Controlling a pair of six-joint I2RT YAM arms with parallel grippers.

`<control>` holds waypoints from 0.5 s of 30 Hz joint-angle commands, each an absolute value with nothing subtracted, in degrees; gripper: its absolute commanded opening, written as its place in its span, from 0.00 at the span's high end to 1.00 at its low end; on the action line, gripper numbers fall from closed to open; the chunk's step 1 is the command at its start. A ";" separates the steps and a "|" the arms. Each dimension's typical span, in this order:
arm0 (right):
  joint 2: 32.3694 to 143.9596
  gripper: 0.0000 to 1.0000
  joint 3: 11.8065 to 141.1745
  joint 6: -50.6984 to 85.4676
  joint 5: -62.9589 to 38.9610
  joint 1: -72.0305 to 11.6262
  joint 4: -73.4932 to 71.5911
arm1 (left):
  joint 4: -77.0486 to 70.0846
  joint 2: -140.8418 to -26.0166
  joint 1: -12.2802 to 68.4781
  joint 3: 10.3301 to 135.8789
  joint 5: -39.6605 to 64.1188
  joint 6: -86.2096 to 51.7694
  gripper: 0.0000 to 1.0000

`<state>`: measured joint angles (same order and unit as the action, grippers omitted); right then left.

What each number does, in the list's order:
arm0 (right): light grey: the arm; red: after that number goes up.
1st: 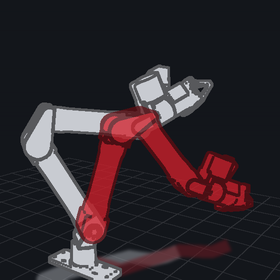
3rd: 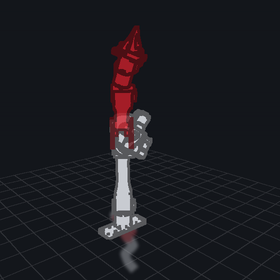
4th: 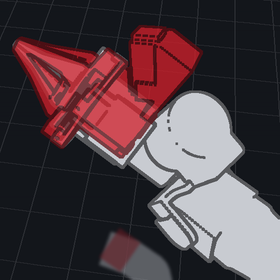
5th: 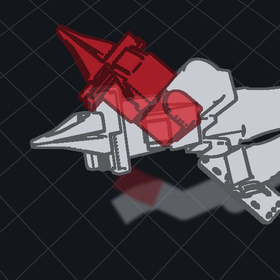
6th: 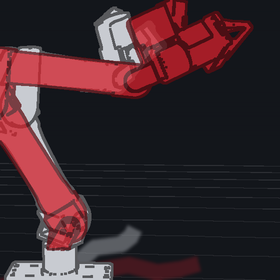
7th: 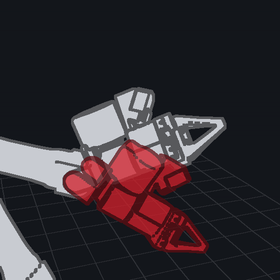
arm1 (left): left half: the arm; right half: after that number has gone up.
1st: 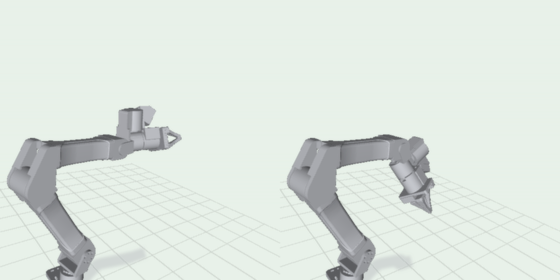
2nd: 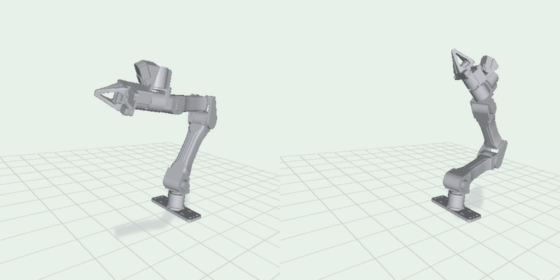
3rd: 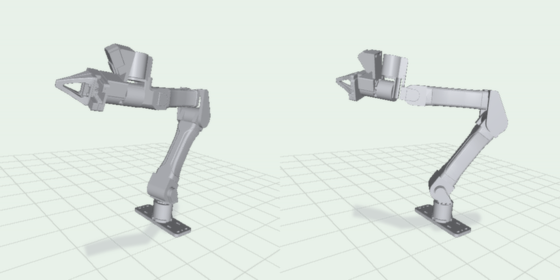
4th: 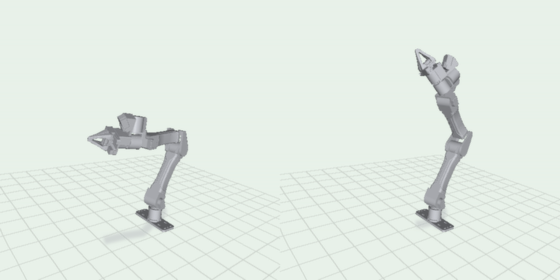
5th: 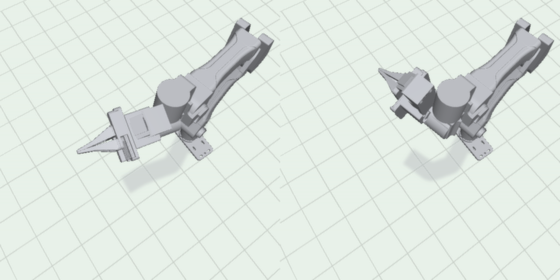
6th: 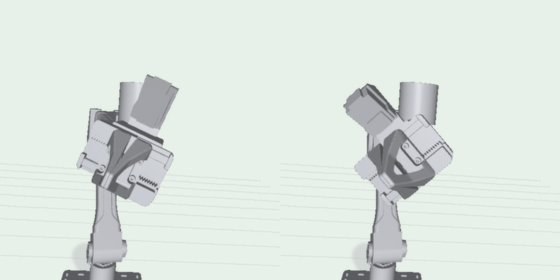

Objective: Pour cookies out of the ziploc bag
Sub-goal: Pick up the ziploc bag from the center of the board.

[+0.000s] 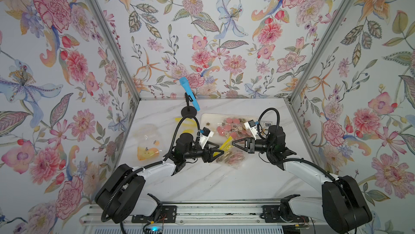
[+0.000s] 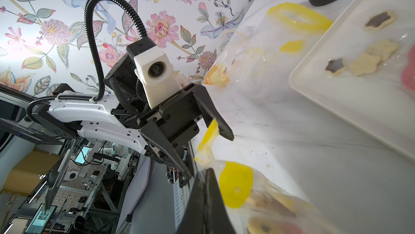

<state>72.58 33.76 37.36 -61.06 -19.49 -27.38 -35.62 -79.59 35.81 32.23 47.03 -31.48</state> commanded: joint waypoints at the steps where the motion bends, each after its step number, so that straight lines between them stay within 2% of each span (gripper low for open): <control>1: 73.09 1.00 35.09 38.41 -61.33 -19.71 -32.25 | -37.25 -80.07 36.73 31.18 49.30 -32.24 0.45; 7: 74.17 1.00 34.54 38.24 -60.10 -19.42 -32.96 | -35.83 -80.37 36.84 30.60 49.69 -32.22 0.64; 11: 74.33 1.00 34.32 38.19 -59.09 -19.04 -32.31 | -34.26 -79.44 36.83 30.46 49.08 -32.09 0.80; 15: 73.50 0.99 34.19 38.13 -58.12 -18.98 -31.31 | -32.80 -77.43 36.99 30.57 47.82 -32.00 0.91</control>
<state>74.22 33.76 37.80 -59.09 -19.31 -29.43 -33.95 -79.57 36.38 31.14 47.72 -32.51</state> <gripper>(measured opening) 0.047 0.101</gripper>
